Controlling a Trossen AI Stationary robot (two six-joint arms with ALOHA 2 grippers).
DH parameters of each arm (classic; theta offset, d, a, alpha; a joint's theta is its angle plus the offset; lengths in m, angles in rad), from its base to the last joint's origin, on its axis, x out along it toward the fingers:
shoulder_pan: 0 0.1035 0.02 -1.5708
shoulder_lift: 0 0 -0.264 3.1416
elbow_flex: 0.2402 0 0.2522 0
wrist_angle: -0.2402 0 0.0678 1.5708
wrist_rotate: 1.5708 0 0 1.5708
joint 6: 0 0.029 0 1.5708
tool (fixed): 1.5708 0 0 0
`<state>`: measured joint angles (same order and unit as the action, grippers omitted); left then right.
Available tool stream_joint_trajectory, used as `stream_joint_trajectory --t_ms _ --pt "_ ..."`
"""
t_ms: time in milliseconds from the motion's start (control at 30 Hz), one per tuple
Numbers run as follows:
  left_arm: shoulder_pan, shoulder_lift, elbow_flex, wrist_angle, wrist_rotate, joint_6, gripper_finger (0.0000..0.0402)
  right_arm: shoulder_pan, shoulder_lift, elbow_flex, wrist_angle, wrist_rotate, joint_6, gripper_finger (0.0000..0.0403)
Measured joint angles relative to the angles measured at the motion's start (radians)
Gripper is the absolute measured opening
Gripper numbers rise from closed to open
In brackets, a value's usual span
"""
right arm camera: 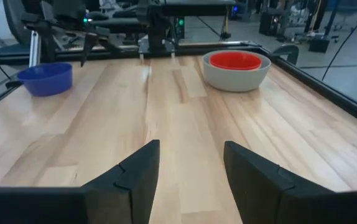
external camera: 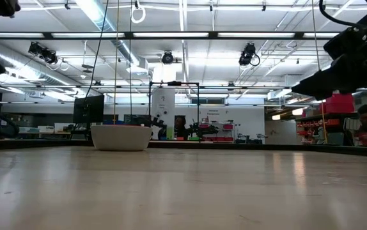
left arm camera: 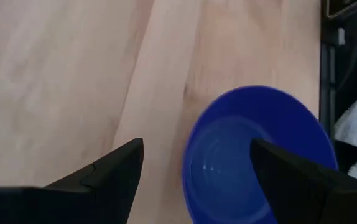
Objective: Nest bowls inside each other
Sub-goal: Stack the blue bowl on the red bowl
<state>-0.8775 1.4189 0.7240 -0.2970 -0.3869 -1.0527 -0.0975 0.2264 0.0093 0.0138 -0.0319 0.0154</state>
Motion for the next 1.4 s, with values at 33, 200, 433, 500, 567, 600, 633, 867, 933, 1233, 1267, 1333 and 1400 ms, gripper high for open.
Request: stream_joint_trajectory --t_ms 33,200,433,500,567,600,633,867,933,1233,1267,1333,1400 --pt "-0.008 0.006 0.0 0.009 -0.014 -0.011 0.0304 0.0 0.004 0.0 0.0 0.0 0.0 0.019" --pt "-0.039 0.009 0.0 0.035 -0.02 -0.067 0.0304 0.0 0.015 0.0 0.002 -0.006 0.022 0.0196" --pt "-0.085 0.038 -0.008 0.057 -0.061 -0.145 0.0304 0.0 0.016 0.0 0.013 -0.058 0.056 0.0192" --pt "-0.093 0.06 -0.01 0.049 -0.065 -0.155 0.0304 0.0 0.016 0.0 0.013 -0.064 0.057 0.0189" --pt "-0.093 0.088 -0.01 0.053 -0.063 -0.157 0.0304 0.0 0.016 0.0 0.013 -0.075 0.057 0.0185" --pt "-0.092 0.098 -0.01 0.052 -0.062 -0.16 0.0304 0.0 0.016 0.0 0.013 -0.076 0.058 0.0184" --pt "-0.092 0.107 -0.01 0.049 -0.064 -0.162 0.0304 0.0 0.016 0.0 0.013 -0.076 0.064 0.0182" --pt "-0.092 0.121 -0.009 0.024 -0.075 -0.145 0.0279 0.0 0.016 0.0 0.015 -0.077 0.095 0.0176" --pt "-0.092 0.121 -0.01 0.013 -0.074 -0.142 0.0254 0.0 0.016 0.0 0.015 -0.077 0.1 0.0177" --pt "-0.092 0.121 -0.01 -0.007 -0.101 -0.105 0.009 0.0 0.016 0.0 0.015 -0.077 0.1 0.0192" --pt "-0.092 0.121 -0.01 -0.008 -0.109 -0.094 0.0068 0.0 0.016 0.0 0.015 -0.077 0.1 0.0194" --pt "-0.092 0.121 -0.01 -0.008 -0.129 -0.078 0.0024 0.0 0.016 0.0 0.015 -0.077 0.1 0.0197" --pt "-0.092 0.12 -0.009 -0.008 -0.163 -0.06 0.0012 0.0 0.016 0.0 0.015 -0.077 0.1 0.0201"
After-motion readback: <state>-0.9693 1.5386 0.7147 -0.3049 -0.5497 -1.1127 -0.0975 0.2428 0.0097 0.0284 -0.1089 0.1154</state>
